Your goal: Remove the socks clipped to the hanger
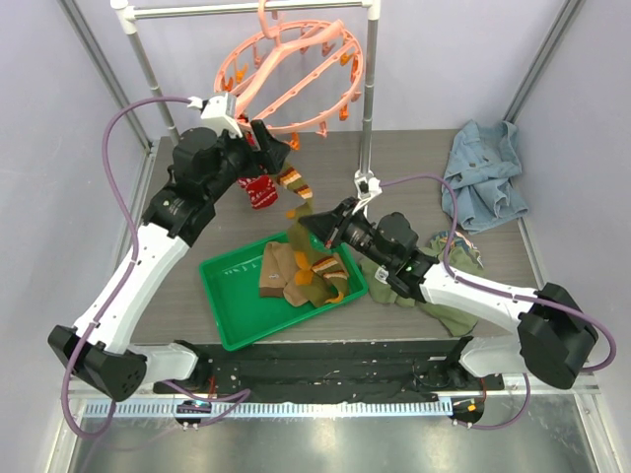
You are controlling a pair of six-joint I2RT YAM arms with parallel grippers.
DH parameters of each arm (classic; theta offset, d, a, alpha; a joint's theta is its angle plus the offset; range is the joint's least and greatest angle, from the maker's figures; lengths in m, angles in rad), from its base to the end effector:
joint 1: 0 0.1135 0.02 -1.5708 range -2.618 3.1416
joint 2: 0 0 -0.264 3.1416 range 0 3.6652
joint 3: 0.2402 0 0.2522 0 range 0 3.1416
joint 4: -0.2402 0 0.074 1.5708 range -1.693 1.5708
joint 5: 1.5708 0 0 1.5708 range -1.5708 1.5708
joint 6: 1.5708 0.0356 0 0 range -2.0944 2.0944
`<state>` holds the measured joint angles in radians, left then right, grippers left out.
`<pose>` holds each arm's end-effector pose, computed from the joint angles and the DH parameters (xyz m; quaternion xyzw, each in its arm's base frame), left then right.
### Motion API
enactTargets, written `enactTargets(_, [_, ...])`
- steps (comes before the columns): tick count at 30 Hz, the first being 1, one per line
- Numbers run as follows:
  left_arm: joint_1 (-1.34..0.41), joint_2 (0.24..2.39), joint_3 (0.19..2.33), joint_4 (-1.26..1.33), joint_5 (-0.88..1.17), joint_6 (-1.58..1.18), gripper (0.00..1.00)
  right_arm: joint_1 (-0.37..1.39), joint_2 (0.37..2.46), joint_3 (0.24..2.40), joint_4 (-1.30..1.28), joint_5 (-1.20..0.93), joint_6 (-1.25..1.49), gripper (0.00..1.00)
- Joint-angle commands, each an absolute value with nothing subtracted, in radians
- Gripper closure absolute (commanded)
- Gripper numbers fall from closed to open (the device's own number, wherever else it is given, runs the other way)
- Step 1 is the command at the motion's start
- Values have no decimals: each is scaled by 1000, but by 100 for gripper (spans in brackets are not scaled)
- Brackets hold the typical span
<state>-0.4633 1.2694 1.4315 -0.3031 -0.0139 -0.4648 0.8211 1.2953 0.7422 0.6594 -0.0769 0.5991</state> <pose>0.2527 -0.1257 0.4489 -0.0051 0.7551 -0.2887 0.5886 0.2004 0.2192 0.3015 -0.1024 0.6608 0.5039 0.5468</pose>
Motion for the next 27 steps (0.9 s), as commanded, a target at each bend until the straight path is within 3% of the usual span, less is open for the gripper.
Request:
enactTargets(1, [-399, 1246, 1433, -273, 46, -492, 19, 822, 1253, 747, 715, -77, 611, 99])
enactTargets(8, [-344, 1256, 1422, -201, 225, -502, 19, 812, 1273, 742, 784, -149, 702, 99])
enactTargets(27, [-344, 1374, 1393, -52, 316, -557, 23, 801, 1273, 712, 870, -225, 799, 99])
